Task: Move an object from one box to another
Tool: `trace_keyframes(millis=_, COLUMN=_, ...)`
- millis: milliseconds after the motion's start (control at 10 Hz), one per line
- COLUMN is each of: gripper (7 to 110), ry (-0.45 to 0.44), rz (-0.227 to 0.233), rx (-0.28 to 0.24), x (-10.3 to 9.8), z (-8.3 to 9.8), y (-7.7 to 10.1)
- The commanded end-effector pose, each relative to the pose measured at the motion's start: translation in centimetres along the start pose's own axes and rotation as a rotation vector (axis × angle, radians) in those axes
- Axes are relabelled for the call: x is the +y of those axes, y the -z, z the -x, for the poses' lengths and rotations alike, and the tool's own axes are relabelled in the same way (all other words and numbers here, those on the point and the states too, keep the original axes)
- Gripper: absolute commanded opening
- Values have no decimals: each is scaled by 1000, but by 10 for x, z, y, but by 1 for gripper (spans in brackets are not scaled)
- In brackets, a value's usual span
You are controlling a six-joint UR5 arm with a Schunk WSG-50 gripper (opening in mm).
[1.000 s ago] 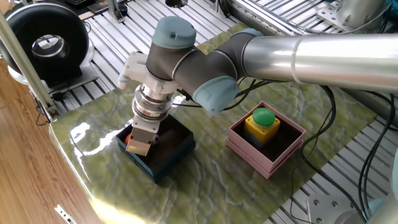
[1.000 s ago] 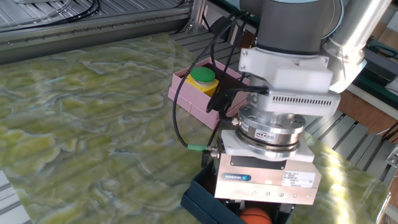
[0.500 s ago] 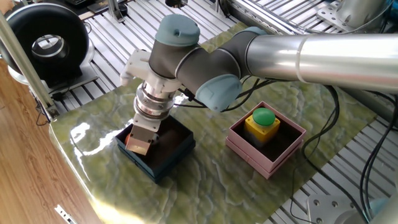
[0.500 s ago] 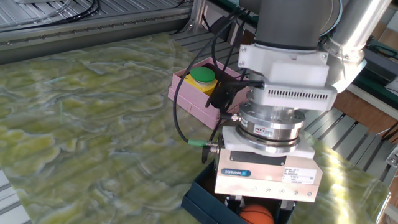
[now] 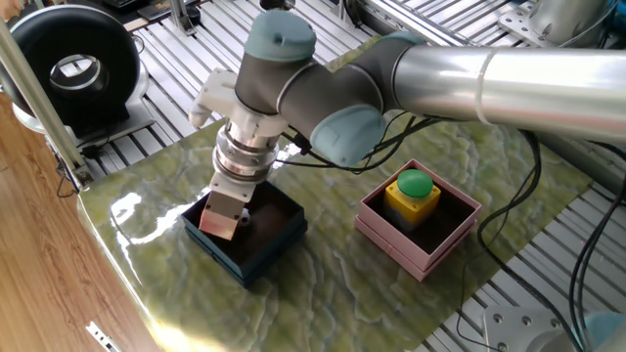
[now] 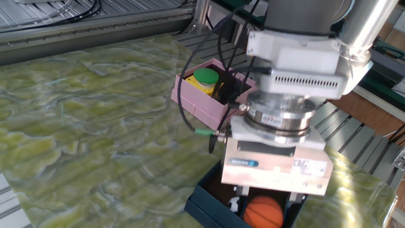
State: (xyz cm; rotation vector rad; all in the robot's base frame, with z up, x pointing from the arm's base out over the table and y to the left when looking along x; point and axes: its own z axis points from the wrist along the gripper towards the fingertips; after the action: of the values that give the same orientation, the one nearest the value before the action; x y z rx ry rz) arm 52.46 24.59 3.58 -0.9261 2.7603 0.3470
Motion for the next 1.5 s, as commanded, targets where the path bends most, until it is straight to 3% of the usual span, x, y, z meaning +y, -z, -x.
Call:
trace_keyframes(millis=0, gripper=7, ry=-44, rz=-6, rx=22, x=3, z=-5, y=23)
trace_keyframes(millis=600, gripper=7, ry=-73, rz=-38, rx=80, x=6, z=-18, y=48)
trace_keyframes(millis=900, gripper=7, ry=-59, rz=-43, rx=89, x=5, z=-19, y=79)
trace_keyframes(millis=1100, gripper=7, ry=-43, rz=-86, rx=123, x=-5, z=-27, y=80)
trace_keyframes(millis=1400, gripper=7, ry=-50, rz=-102, rx=130, x=-9, z=-29, y=81)
